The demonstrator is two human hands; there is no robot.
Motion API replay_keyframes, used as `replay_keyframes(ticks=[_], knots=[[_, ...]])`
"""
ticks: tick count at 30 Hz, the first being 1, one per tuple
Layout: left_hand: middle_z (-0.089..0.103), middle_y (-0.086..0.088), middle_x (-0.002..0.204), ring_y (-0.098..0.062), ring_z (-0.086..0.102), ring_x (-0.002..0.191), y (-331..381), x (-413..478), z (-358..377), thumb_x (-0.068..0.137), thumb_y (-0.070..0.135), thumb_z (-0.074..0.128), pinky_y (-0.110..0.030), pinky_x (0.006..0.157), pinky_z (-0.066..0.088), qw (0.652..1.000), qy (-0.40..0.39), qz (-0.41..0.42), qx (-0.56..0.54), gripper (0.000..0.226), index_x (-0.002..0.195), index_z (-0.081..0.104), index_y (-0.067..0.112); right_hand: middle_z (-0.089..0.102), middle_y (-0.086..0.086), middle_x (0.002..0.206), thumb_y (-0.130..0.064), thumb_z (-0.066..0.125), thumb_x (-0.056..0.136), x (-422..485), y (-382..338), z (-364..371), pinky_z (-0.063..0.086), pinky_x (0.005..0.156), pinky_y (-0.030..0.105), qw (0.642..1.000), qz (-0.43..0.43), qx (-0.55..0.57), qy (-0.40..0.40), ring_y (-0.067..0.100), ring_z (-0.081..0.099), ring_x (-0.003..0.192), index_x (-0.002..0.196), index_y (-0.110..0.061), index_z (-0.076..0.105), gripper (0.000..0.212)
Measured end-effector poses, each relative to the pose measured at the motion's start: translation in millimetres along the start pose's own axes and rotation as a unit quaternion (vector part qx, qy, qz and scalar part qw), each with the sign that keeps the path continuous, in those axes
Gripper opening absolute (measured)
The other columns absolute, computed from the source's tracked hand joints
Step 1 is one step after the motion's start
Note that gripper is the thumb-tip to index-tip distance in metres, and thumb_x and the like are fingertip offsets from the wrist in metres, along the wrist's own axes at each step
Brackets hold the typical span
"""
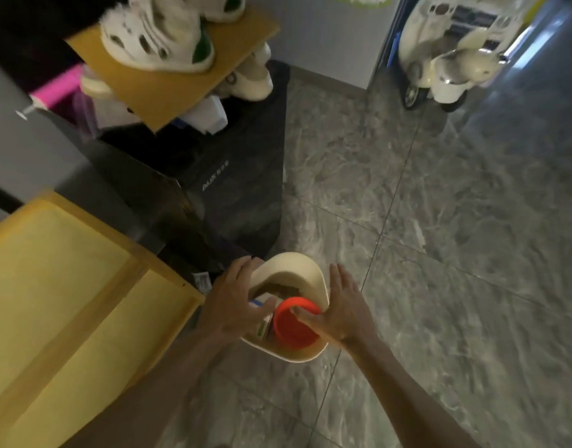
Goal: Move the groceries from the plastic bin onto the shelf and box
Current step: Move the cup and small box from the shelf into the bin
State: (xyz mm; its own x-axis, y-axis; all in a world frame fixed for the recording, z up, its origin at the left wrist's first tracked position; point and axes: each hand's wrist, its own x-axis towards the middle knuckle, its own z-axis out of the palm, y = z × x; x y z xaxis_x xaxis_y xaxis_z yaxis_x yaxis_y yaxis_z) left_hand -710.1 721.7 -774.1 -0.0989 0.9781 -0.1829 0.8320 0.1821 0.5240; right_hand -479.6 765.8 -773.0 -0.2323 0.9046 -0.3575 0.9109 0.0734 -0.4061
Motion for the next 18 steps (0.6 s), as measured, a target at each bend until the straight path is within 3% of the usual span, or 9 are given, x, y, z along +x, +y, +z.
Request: replay_keyframes(ticks=[4, 9, 13, 16, 18], knots=[[0.029, 0.006, 0.167, -0.017, 0.033, 0.151, 57, -6, -99, 0.084, 0.083, 0.052, -0.044, 0.121, 0.035, 0.999, 0.025, 0.033, 0.011, 0.097, 0.161, 0.028, 0.028, -0.002, 0.001, 0.18, -0.104, 0.053, 0.068, -25, -43, -110, 0.015, 0.133, 0.046, 0.999, -0.016, -0.013, 0.04, 0.022, -0.003, 0.166, 0.172, -0.021, -0.002, 0.144], [0.028, 0.006, 0.168, -0.015, 0.027, 0.155, 147, -12, -264, 0.083, 0.087, 0.045, -0.045, 0.122, 0.034, 0.993, 0.073, 0.085, 0.021, 0.101, 0.162, 0.029, 0.027, -0.001, -0.002, 0.18, -0.098, 0.055, 0.073, -71, -120, -293, 0.024, 0.129, 0.048, 0.994, -0.034, -0.003, 0.105, 0.023, 0.01, 0.165, 0.172, -0.023, -0.001, 0.137], [0.034, 0.005, 0.166, -0.022, 0.034, 0.152, 225, -27, -407, 0.078, 0.088, 0.047, -0.045, 0.123, 0.033, 0.984, 0.139, 0.094, 0.058, 0.101, 0.159, 0.035, 0.029, 0.007, 0.003, 0.18, -0.094, 0.059, 0.074, -119, -177, -441, 0.027, 0.129, 0.045, 0.985, -0.087, 0.017, 0.145, 0.025, 0.016, 0.164, 0.172, -0.018, 0.007, 0.135], [0.029, 0.007, 0.168, -0.021, 0.032, 0.153, 284, -53, -506, 0.074, 0.087, 0.05, -0.049, 0.123, 0.031, 0.985, 0.138, 0.092, 0.038, 0.104, 0.16, 0.033, 0.031, 0.013, 0.006, 0.179, -0.1, 0.048, 0.072, -162, -215, -535, 0.029, 0.129, 0.047, 0.977, -0.118, 0.01, 0.179, 0.027, 0.019, 0.164, 0.172, -0.018, 0.01, 0.134], [0.026, 0.004, 0.17, -0.022, 0.03, 0.154, 314, -73, -561, 0.07, 0.097, 0.043, -0.047, 0.125, 0.029, 0.983, 0.139, 0.104, 0.05, 0.115, 0.161, 0.032, 0.028, 0.023, 0.007, 0.176, -0.101, 0.042, 0.074, -189, -237, -582, 0.036, 0.125, 0.049, 0.97, -0.138, 0.006, 0.202, 0.032, 0.031, 0.159, 0.171, -0.019, 0.015, 0.129]])
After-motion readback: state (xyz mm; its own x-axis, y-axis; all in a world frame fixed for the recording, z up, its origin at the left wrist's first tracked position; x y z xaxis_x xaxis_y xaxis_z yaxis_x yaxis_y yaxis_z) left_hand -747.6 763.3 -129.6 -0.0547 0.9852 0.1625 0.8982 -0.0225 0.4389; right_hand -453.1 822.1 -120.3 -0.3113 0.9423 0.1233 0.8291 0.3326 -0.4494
